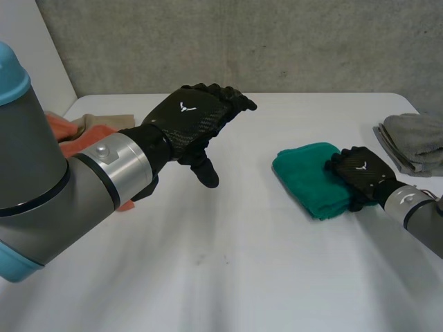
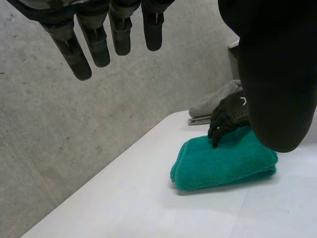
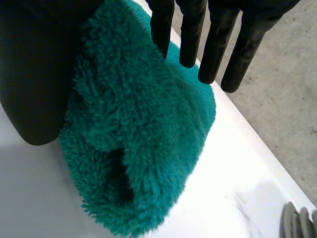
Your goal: Fold the laundry.
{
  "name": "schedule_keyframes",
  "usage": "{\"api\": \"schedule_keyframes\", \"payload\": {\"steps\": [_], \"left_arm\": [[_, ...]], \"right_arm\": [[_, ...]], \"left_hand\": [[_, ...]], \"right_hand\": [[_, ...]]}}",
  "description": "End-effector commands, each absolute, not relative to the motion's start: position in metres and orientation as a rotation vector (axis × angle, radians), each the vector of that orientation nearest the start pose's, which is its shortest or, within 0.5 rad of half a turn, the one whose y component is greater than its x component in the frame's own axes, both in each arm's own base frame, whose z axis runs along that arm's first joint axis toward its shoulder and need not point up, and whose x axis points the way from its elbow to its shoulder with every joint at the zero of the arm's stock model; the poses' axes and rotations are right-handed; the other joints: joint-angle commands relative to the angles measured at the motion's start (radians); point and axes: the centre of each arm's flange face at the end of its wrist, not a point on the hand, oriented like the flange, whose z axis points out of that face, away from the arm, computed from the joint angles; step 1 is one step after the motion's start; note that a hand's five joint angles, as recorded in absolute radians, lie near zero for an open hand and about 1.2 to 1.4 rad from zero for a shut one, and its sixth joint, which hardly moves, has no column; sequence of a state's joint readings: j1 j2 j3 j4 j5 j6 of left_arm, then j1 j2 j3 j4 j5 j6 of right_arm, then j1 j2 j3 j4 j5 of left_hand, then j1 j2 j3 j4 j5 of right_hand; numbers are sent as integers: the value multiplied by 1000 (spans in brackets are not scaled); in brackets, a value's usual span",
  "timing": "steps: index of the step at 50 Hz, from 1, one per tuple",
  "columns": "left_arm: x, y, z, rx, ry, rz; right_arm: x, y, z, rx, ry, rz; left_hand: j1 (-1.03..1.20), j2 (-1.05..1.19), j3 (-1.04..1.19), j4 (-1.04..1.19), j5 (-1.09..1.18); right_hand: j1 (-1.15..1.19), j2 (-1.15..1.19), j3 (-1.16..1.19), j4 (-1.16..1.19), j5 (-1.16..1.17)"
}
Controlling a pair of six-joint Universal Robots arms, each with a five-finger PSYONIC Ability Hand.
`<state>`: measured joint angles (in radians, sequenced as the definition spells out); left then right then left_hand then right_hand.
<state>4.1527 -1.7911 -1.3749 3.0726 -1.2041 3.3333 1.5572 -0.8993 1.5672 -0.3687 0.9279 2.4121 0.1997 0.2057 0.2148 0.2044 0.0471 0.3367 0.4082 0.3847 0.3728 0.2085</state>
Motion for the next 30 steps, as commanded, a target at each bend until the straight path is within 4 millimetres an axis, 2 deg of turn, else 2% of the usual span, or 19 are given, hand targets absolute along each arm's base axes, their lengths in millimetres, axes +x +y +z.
{"api": "schedule_keyframes", "payload": {"steps": [1, 4, 5, 7, 12, 15, 16, 19, 24, 26, 28, 30], "left_arm": [[-321, -205, 291, -1035, -1718, 1701], [-321, -205, 291, -1034, -1717, 1702], [-321, -205, 291, -1035, -1718, 1701], [-321, -205, 291, -1034, -1717, 1702], [-321, -205, 291, -1035, -1718, 1701], [-321, -205, 291, -1034, -1717, 1702], [-321, -205, 291, -1034, -1717, 1702], [-321, -205, 292, -1033, -1716, 1705], [-321, -206, 292, -1032, -1718, 1706], [-321, -206, 291, -1032, -1720, 1703], [-321, -206, 291, -1032, -1720, 1703], [-321, -205, 291, -1034, -1719, 1702]], "right_arm": [[196, -371, 102, -1362, 1961, -1884], [198, -374, 103, -1342, 1956, -1885], [198, -377, 106, -1331, 1946, -1901], [198, -382, 109, -1314, 1941, -1920], [196, -404, 127, -1248, 1935, -2021], [194, -422, 149, -1195, 1890, -2138], [194, -432, 162, -1172, 1837, -2211], [193, -444, 182, -1130, 1739, -2320], [187, -468, 246, -981, 1443, -2587], [186, -473, 257, -935, 1382, -2607], [174, -485, 273, -875, 1309, -2659], [158, -495, 277, -844, 1298, -2692]], "left_hand": [[17, 11, 2, 12, -5], [20, 14, 5, 15, -2], [20, 14, 5, 15, -2], [20, 14, 5, 15, -2], [20, 14, 5, 15, -2], [20, 14, 5, 15, -2], [20, 14, 5, 15, -2], [20, 14, 5, 15, -2], [20, 14, 5, 15, -2], [20, 14, 5, 15, -2], [20, 14, 5, 15, -2], [20, 14, 5, 15, -2]], "right_hand": [[379, 307, 331, 342, 332], [716, 644, 668, 680, 670], [918, 846, 870, 882, 871], [1059, 987, 1011, 1023, 1013], [1060, 988, 1012, 1023, 1013], [1060, 988, 1012, 1023, 1013], [1060, 988, 1012, 1023, 1013], [1060, 988, 1012, 1023, 1013], [1060, 988, 1012, 1023, 1013], [1060, 988, 1012, 1023, 1013], [1060, 988, 1012, 1023, 1013], [1060, 988, 1012, 1023, 1013]]}}
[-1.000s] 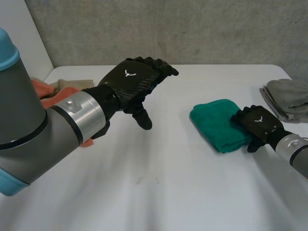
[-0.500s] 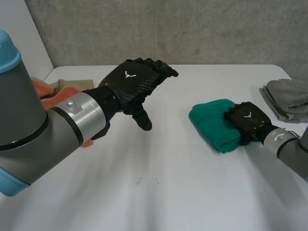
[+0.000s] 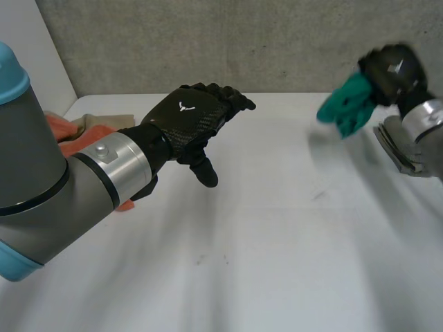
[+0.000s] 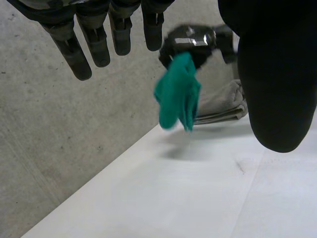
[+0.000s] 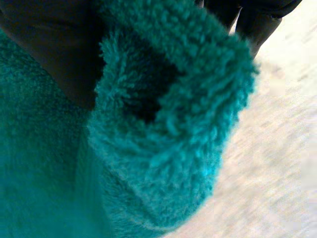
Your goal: Fold the laundry.
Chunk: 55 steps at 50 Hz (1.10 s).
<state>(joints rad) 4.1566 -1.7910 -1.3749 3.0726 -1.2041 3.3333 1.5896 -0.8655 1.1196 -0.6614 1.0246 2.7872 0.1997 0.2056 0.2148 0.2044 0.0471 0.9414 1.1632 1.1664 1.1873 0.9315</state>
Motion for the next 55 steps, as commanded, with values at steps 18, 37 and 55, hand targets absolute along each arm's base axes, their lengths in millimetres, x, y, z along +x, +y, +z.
{"api": "schedule_keyframes", "payload": {"steps": [18, 37, 55], "left_arm": [[-322, -206, 280, -1040, -1746, 1670], [-325, -205, 274, -1048, -1757, 1645], [-326, -202, 278, -1050, -1743, 1655]], "right_arm": [[15, -559, 152, -767, 1603, -2718], [-13, -519, 117, -841, 1812, -2508], [-22, -468, 221, -855, 2474, -2357]], "left_hand": [[20, 14, 5, 15, -2], [23, 17, 8, 18, 1], [20, 14, 5, 15, -2]], "right_hand": [[455, 233, 230, 209, 290], [71, -151, -154, -175, -93], [-767, -989, -992, -1013, -932]]}}
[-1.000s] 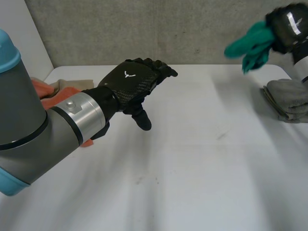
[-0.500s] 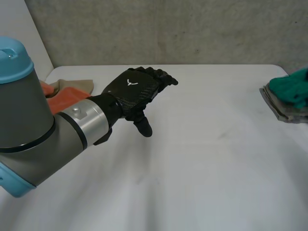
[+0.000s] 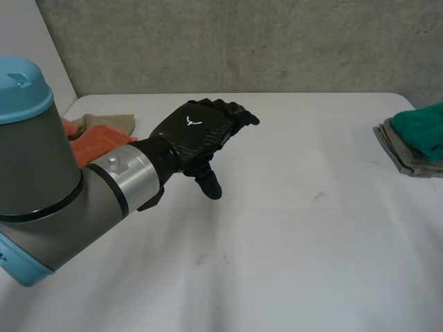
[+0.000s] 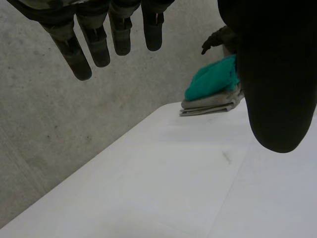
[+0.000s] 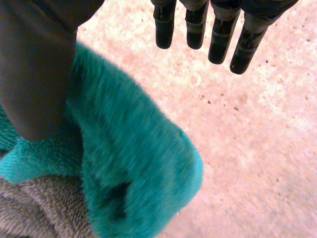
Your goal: Fold the laundry.
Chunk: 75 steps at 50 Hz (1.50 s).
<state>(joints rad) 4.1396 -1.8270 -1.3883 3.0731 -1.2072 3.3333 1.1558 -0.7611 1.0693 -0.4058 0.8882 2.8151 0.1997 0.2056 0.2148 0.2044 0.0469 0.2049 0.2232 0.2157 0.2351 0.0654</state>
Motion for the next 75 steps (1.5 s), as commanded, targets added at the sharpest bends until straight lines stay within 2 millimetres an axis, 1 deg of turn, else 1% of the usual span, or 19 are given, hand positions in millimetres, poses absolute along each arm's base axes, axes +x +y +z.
{"api": "schedule_keyframes", "payload": {"steps": [1, 5, 9, 11, 15, 21, 26, 31, 39, 43, 44, 48, 55, 61, 62, 63, 66, 70, 75], "left_arm": [[-326, -202, 278, -1050, -1744, 1654], [-326, -202, 279, -1050, -1739, 1657], [-325, -202, 279, -1049, -1740, 1658], [-325, -202, 280, -1049, -1737, 1661], [-324, -201, 285, -1045, -1726, 1676], [-320, -202, 297, -1027, -1701, 1726], [-315, -209, 304, -998, -1692, 1788], [-295, -233, 314, -895, -1748, 1934], [-224, -309, 318, -679, -1898, 2237], [-178, -354, 287, -645, -2098, 2269], [-162, -372, 267, -654, -2196, 2246], [-139, -397, 227, -778, -2363, 2197], [-134, -411, 155, -1045, -2514, 2010], [-131, -414, 124, -1110, -2571, 1925], [-131, -414, 124, -1108, -2569, 1929], [-134, -415, 127, -1112, -2550, 1958], [-139, -419, 135, -1103, -2509, 2038], [-165, -407, 185, -1019, -2347, 2237], [-211, -364, 249, -844, -2059, 2375]], "right_arm": [[-25, -466, 225, -883, 2545, -2365], [-42, -461, 244, -1015, 2825, -2455], [-48, -463, 283, -1040, 2882, -2739], [-40, -468, 296, -1017, 2753, -2907], [16, -468, 331, -890, 2171, -3260], [81, -433, 360, -782, 1629, -3189], [138, -392, 352, -782, 1462, -2853], [186, -345, 307, -832, 1520, -2512], [224, -288, 239, -984, 1766, -2120], [227, -275, 207, -1091, 1894, -1978], [227, -273, 202, -1112, 1909, -1963], [225, -271, 187, -1201, 1953, -1936], [223, -271, 178, -1223, 1986, -1906], [223, -272, 168, -1232, 2007, -1866], [223, -271, 167, -1236, 2007, -1866], [223, -271, 166, -1235, 2011, -1862], [223, -272, 166, -1233, 2015, -1866], [222, -273, 166, -1230, 2018, -1870], [221, -274, 166, -1227, 2022, -1874]], "left_hand": [[20, 14, 5, 15, -2], [20, 14, 5, 15, -2], [20, 14, 5, 15, -2], [20, 14, 5, 15, -2], [20, 14, 5, 15, -2], [11, 5, -4, 6, -11], [5, -1, -10, 0, -17], [-4, -10, -19, -8, -25], [2, -4, -13, -3, -20], [5, -1, -10, 0, -17], [11, 5, -4, 6, -11], [14, 8, -1, 9, -8], [23, 17, 8, 18, 1], [503, 497, 488, 498, 481], [673, 667, 658, 668, 651], [1154, 1148, 1139, 1149, 1132], [1197, 1191, 1181, 1192, 1175], [1197, 1191, 1181, 1192, 1175], [1197, 1191, 1181, 1192, 1175]], "right_hand": [[-30, -49, -41, -61, -65], [-30, -49, -41, -61, -65], [-30, -49, -41, -61, -65], [-30, -49, -41, -61, -65], [-30, -49, -41, -61, -65], [-30, -49, -41, -61, -65], [-30, -49, -41, -61, -65], [-30, -49, -41, -61, -65], [-30, -49, -41, -61, -65], [-30, -49, -41, -61, -65], [-30, -49, -41, -61, -65], [-30, -49, -41, -61, -65], [-30, -49, -41, -61, -65], [-30, -49, -41, -61, -65], [-30, -49, -41, -61, -65], [-30, -49, -41, -61, -65], [-30, -49, -41, -61, -65], [-30, -49, -41, -61, -65], [-30, -49, -41, -61, -65]]}}
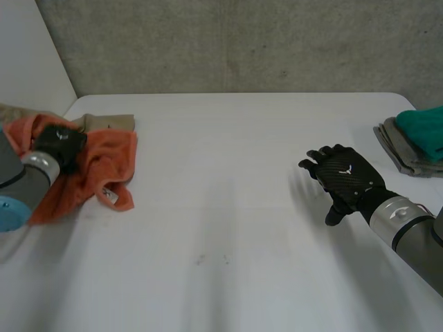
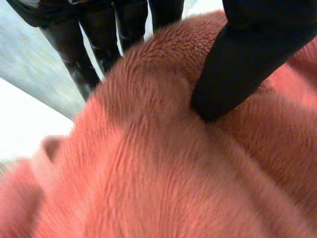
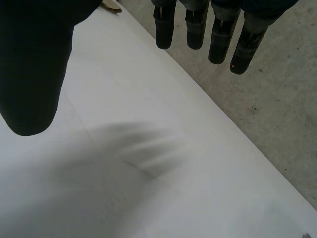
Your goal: Fold the laundry.
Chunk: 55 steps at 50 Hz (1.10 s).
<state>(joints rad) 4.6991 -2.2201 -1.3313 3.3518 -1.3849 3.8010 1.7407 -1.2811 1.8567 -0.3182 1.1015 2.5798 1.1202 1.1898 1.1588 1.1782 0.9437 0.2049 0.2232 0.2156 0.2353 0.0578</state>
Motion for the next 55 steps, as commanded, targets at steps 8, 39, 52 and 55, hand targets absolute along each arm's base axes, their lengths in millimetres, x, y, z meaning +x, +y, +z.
{"api": "schedule_keyframes", "payload": {"steps": [8, 39, 52, 55], "left_arm": [[-307, -266, 288, 974, 2005, -2587], [-299, -261, 232, 906, 2397, -2185], [-221, -365, 178, 1036, 2135, -1814], [-213, -372, 167, 1056, 2178, -1776]], "right_arm": [[216, -278, 171, -1179, 2075, -1920], [212, -272, 201, -1122, 2242, -1739], [222, -260, 173, -991, 2352, -1403], [233, -255, 167, -993, 2313, -1408]], "left_hand": [[276, 207, 237, 218, 278], [-863, -932, -901, -921, -861], [-854, -923, -892, -912, -852], [-848, -918, -887, -906, -846]], "right_hand": [[-30, -49, -41, -61, -58], [-30, -49, -41, -61, -58], [-30, -49, -41, -61, -58], [-30, -49, -41, -61, -58]]}}
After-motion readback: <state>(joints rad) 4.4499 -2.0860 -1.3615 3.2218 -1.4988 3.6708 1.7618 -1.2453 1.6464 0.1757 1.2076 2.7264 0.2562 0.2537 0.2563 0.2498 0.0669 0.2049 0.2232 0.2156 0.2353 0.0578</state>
